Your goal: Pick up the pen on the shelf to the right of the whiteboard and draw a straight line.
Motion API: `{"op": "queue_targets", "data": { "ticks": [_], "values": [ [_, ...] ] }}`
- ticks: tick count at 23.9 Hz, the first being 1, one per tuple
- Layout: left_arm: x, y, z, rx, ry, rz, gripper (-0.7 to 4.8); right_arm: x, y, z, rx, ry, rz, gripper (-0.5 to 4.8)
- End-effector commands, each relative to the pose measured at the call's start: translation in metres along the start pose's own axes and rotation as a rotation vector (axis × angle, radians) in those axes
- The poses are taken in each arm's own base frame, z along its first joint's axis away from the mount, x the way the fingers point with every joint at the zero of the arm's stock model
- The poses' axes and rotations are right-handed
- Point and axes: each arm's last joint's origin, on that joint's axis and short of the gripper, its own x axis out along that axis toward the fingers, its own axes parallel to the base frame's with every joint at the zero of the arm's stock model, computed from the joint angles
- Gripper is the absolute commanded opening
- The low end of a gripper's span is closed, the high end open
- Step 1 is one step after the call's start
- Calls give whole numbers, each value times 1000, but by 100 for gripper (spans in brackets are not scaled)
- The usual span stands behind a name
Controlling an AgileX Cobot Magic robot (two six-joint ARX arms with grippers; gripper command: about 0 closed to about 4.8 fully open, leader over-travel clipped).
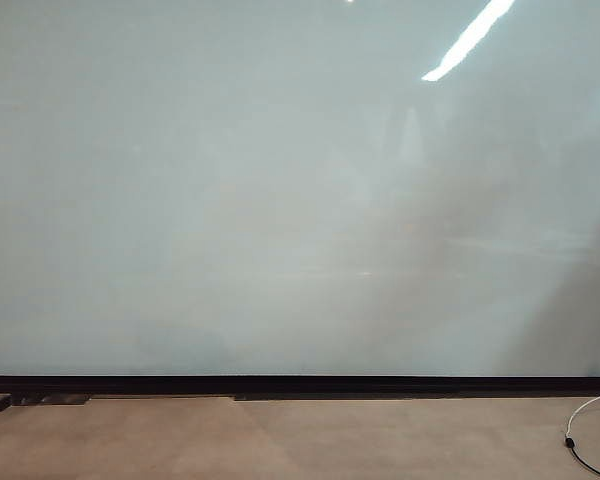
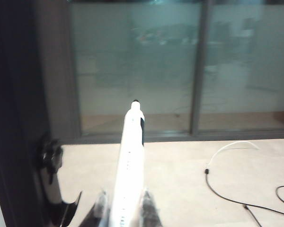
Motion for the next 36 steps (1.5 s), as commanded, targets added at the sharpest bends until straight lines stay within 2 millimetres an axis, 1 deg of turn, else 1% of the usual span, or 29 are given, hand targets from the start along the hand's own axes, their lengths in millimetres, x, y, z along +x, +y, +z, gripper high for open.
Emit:
{"op": "queue_targets", "data": {
  "ticks": [1,2,4,5,6,8,11,12,13,14,16,18,25,26,27,30,33,36],
  "values": [
    [0,0,2,2,-16,2,-5,-17,2,13,57,-38,-84,-9],
    [0,0,2,2,-17,2,-5,-25,6,15,66,-39,-100,-9],
    [0,0,2,2,-16,1,-5,-55,27,19,82,-36,-134,-9],
    [0,0,2,2,-17,1,-5,-61,32,21,85,-37,-137,-9],
    [0,0,2,2,-17,2,-5,-74,45,23,104,-42,-127,-9],
    [0,0,2,2,-17,1,-5,-86,59,26,140,-53,-119,-9],
    [0,0,2,2,-16,1,-5,-98,79,29,157,-56,-76,-9],
    [0,0,2,2,-16,1,-5,-100,85,29,165,-49,-64,-9],
    [0,0,2,2,-16,2,-5,-102,98,29,186,-15,-43,-9],
    [0,0,2,2,-17,1,-5,-102,103,30,185,8,-39,-9],
    [0,0,2,2,-16,1,-5,-105,126,33,158,77,-28,-9],
    [0,0,2,2,-16,1,-5,-110,145,36,136,151,24,-9],
    [0,0,2,2,-16,1,-5,-117,181,44,125,279,219,-9],
    [0,0,2,2,-16,2,-5,-117,191,45,124,306,282,-9],
    [0,0,2,2,-16,1,-5,-116,199,45,117,325,337,-9],
    [0,0,2,2,-17,0,-5,-112,212,46,100,357,413,-9],
    [0,0,2,2,-16,2,-5,-102,225,45,79,403,487,-9],
    [0,0,2,2,-17,2,-5,-88,240,47,79,404,573,-9]
  ]
}}
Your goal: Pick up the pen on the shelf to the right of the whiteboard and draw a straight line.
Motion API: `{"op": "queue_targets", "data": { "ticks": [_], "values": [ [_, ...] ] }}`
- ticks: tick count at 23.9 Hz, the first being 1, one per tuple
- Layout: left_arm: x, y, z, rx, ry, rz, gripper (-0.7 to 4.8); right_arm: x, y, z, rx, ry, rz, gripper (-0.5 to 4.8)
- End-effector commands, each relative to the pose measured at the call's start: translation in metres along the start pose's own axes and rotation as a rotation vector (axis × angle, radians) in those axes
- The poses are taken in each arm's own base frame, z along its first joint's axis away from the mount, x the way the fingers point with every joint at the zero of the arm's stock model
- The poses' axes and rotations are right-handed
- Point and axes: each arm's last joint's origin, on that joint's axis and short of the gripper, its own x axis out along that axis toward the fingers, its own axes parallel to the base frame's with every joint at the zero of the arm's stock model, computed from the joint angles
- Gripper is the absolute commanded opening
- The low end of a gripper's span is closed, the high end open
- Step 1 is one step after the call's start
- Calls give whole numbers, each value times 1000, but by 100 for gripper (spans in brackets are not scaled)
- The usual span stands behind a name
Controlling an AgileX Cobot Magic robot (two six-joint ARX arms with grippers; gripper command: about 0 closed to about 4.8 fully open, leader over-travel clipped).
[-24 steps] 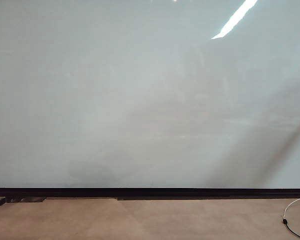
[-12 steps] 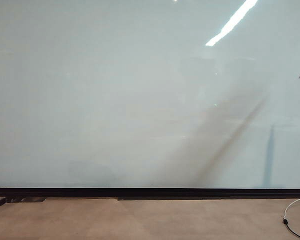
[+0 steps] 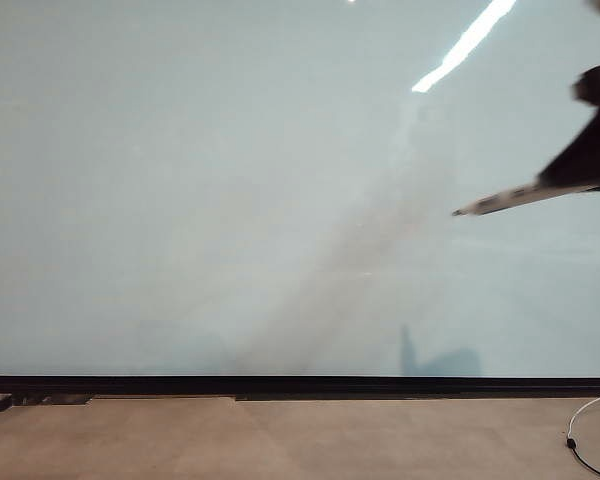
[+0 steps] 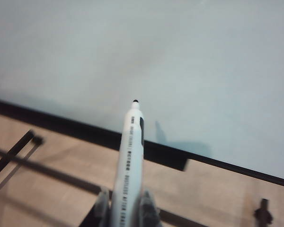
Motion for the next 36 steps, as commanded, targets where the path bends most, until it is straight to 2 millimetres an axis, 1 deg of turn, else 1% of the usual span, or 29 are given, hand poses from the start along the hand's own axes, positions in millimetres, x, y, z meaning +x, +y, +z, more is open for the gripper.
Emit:
{"op": "queue_targets", "data": {
  "ticks": [1,4,6,13,15,19,26,32,36],
  "values": [
    [0,0,2,2,-17,1,-5,24,11,14,-35,-37,109,-9],
    [0,0,2,2,-17,1,-5,55,23,21,-46,-13,232,-9],
    [0,0,2,2,-16,2,-5,71,30,23,-56,-27,279,-9],
    [0,0,2,2,-17,1,-5,112,47,25,-73,-38,368,-9],
    [0,0,2,2,-16,1,-5,132,56,29,-80,-46,403,-9],
    [0,0,2,2,-17,1,-5,145,59,35,-86,-64,430,-9],
    [0,0,2,2,-16,2,-5,157,61,47,-94,-110,433,-9],
    [0,0,2,2,-17,1,-5,169,63,51,-95,-115,443,-9],
    [0,0,2,2,-16,1,-5,169,63,50,-94,-109,437,-9]
  ]
}}
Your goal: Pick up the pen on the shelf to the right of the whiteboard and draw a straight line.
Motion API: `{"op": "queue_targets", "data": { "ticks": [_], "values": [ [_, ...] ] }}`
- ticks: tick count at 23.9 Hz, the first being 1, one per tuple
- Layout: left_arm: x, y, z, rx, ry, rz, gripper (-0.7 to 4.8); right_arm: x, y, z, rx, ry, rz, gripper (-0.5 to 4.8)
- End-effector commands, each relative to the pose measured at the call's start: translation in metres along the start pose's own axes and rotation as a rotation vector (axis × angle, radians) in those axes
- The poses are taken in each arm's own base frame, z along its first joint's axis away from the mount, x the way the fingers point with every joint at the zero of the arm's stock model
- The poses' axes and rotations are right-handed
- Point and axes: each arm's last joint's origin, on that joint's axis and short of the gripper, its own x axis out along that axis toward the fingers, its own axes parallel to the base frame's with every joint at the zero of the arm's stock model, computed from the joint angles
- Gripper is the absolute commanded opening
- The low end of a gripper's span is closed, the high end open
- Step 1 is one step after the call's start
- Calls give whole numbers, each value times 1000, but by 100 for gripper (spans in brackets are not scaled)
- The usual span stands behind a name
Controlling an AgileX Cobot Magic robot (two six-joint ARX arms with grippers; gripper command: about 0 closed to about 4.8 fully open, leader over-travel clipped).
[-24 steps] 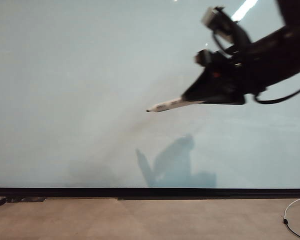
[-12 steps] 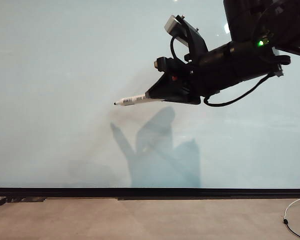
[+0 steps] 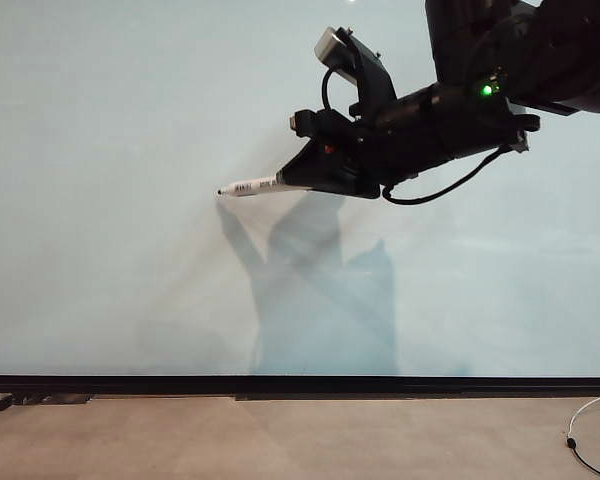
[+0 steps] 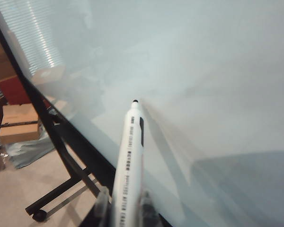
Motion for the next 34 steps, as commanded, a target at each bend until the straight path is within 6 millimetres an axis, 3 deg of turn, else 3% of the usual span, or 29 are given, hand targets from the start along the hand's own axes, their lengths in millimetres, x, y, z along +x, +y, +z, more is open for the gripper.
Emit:
{"op": "queue_targets", "data": {
  "ticks": [1,20,34],
  "values": [
    [0,0,2,2,-16,2,-5,0,1,2,-7,-13,4,-9],
    [0,0,2,2,-17,2,-5,-1,-3,0,-9,13,-99,-9],
    [0,0,2,2,-16,1,-5,-18,-14,8,-42,34,-121,-9]
  ]
}}
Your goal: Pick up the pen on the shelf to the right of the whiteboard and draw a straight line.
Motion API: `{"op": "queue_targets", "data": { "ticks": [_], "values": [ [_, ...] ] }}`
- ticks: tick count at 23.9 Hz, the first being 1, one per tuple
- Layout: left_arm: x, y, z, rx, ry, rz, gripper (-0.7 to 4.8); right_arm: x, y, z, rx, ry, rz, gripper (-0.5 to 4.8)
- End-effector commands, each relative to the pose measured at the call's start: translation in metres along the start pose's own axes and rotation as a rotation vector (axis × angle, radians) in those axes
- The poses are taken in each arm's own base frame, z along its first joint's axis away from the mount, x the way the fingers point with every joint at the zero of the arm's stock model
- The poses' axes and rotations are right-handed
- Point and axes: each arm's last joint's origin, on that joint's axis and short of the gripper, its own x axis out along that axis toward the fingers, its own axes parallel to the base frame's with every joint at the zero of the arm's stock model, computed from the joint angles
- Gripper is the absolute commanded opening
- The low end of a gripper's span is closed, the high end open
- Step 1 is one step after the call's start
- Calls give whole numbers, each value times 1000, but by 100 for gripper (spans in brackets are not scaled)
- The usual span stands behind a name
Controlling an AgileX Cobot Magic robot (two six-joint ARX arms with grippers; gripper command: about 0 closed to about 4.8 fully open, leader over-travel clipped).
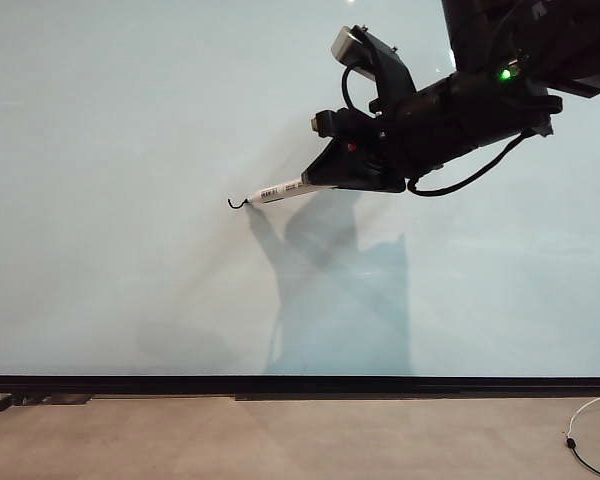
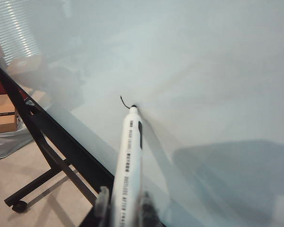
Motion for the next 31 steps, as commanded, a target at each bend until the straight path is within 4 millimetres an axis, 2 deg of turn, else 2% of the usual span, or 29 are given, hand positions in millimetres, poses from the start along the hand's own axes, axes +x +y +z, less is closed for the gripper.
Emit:
{"op": "queue_targets", "data": {
  "ticks": [1,6,13,20,31],
  "values": [
    [0,0,2,2,-17,2,-5,-5,-2,0,-19,-10,-30,-9],
    [0,0,2,2,-16,2,-5,-16,0,-3,-36,-10,-41,-9],
    [0,0,2,2,-16,2,-5,-45,-17,-3,-33,-27,-119,-9],
    [0,0,2,2,-17,2,-5,-43,-9,-4,-45,-18,-13,-9],
    [0,0,2,2,-17,2,-5,-44,-13,-4,-55,-22,-110,-9]
  ]
}}
